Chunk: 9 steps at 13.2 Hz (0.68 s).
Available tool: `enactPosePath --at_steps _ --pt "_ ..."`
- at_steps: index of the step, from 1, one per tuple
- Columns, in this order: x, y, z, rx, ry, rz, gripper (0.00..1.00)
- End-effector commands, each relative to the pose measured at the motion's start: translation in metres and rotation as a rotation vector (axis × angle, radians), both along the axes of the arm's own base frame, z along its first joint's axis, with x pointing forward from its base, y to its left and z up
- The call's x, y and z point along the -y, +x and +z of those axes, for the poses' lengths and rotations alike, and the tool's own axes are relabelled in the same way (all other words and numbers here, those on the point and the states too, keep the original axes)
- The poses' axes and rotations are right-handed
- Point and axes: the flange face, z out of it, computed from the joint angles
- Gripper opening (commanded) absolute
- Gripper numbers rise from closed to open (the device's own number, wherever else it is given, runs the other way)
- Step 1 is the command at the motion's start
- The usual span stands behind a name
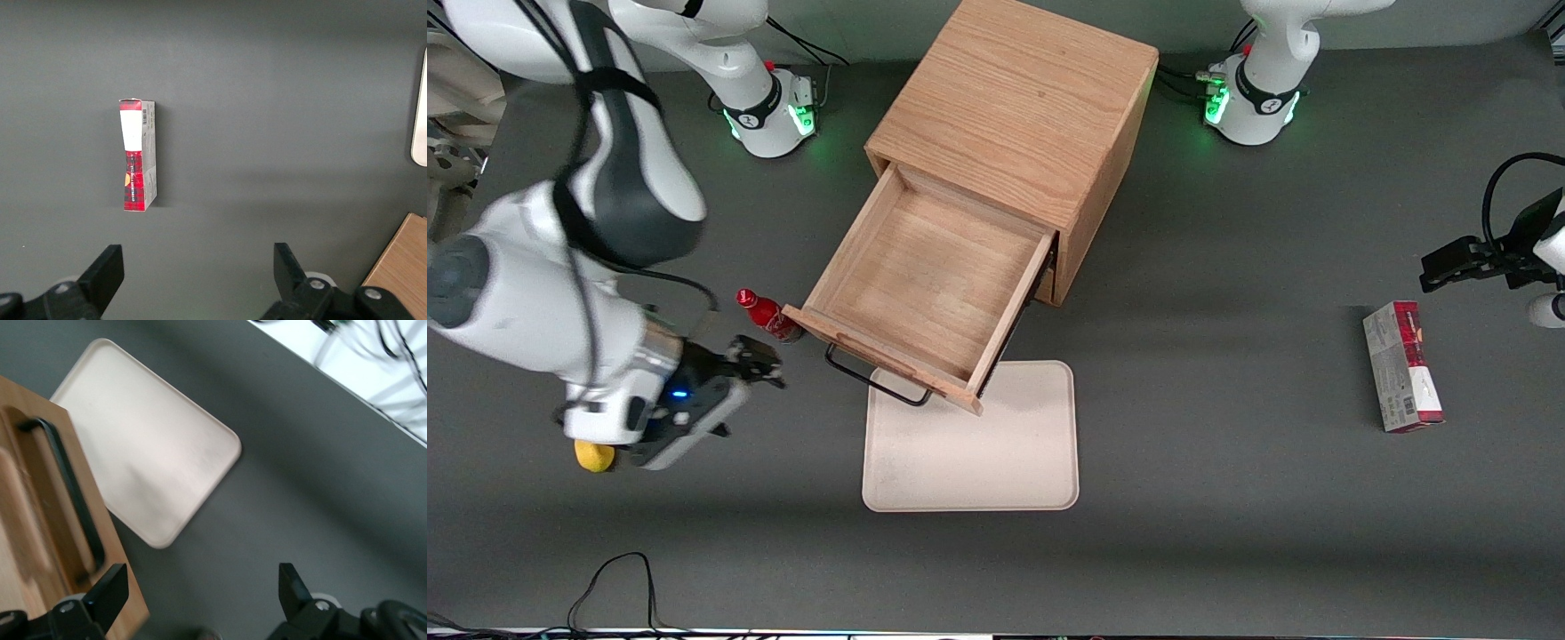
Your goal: Open upper drawer
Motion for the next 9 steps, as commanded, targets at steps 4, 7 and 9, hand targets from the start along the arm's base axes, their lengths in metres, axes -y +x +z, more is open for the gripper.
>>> enactPosePath --at_steps 4,7,9 --pt "0.101 -0.049 0.031 -0.118 -0.05 -0.262 1.0" --pt "0.141 -0.103 0.029 -0.189 -0.094 -0.562 1.0" --pt "0.149 -0.14 0.036 -0.174 -0.153 -0.64 1.0"
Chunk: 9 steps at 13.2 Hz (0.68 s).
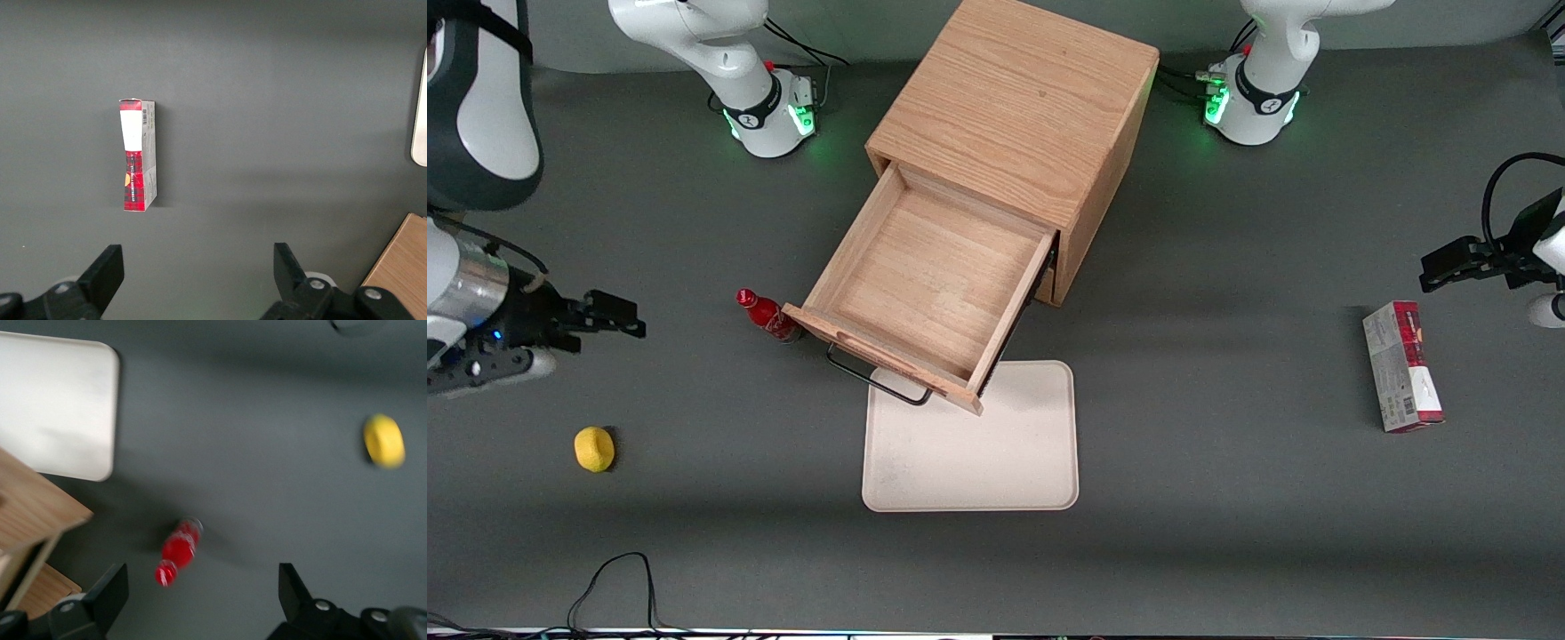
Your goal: Open upper drawer
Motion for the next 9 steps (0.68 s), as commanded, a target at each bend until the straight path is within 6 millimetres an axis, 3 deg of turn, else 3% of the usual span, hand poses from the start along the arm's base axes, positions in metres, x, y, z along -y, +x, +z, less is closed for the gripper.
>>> enactPosePath --at_steps 1,3,9 --pt "0.0 -0.064 0.008 0.015 -0.065 -0.099 1.0" --pt "-0.001 -0.082 0.019 0.043 -0.075 -0.093 1.0" --pt "-0.044 -0.077 0.032 0.064 -0.083 -0.121 1.0"
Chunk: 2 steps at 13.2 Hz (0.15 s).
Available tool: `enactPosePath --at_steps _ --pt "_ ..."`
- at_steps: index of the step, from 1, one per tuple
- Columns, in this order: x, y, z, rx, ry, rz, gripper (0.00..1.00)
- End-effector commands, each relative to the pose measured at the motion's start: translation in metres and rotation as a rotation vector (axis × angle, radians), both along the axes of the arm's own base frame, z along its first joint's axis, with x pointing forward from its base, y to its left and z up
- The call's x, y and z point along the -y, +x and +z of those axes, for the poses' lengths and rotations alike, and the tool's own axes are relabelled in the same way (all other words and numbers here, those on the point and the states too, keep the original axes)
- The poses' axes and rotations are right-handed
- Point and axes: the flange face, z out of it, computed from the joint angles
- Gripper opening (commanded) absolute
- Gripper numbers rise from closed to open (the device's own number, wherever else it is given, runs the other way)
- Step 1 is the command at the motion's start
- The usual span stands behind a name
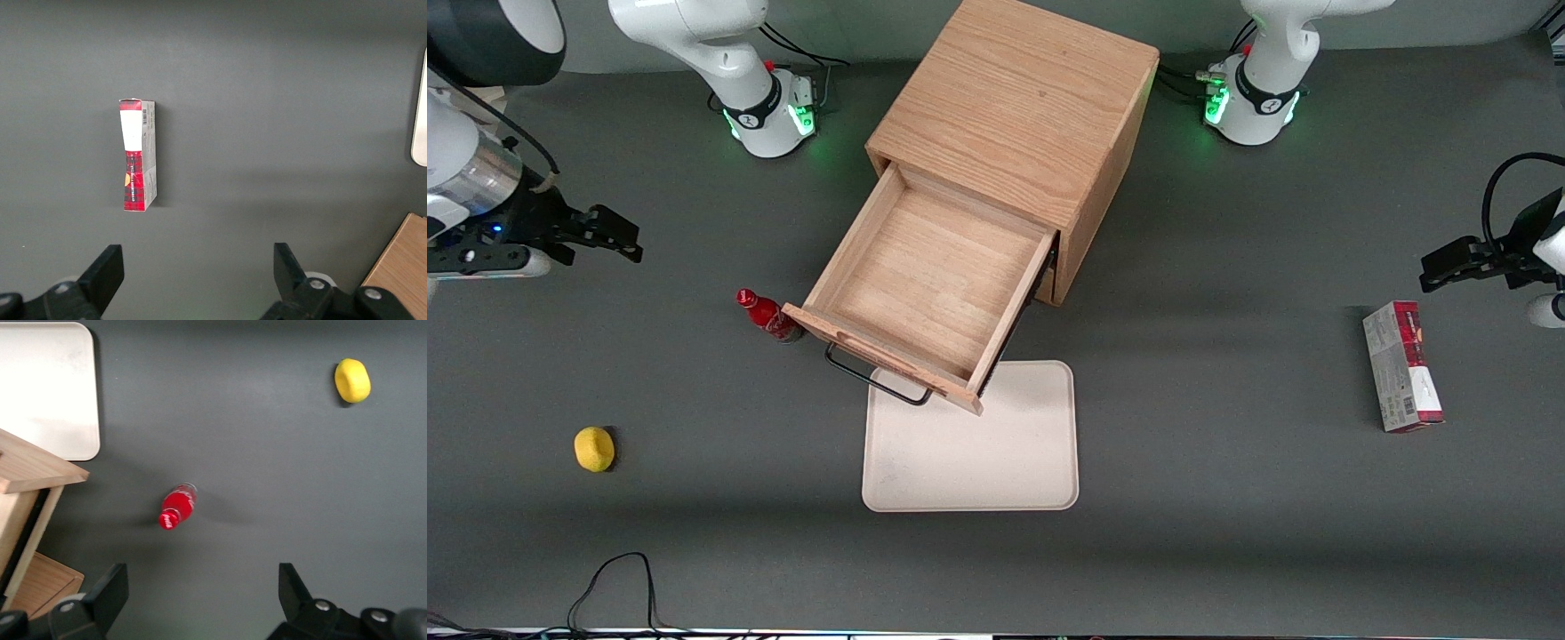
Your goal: Open upper drawer
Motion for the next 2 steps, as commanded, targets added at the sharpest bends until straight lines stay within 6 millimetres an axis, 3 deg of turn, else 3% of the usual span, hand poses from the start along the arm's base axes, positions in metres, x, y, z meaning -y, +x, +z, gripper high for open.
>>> enactPosePath --at_steps 1,2 --pt "-0.0107 0.0006 0.002 0.014 -0.018 -0.045 1.0" --pt "-0.0117 0.001 0.0004 0.009 -0.017 -0.044 1.0"
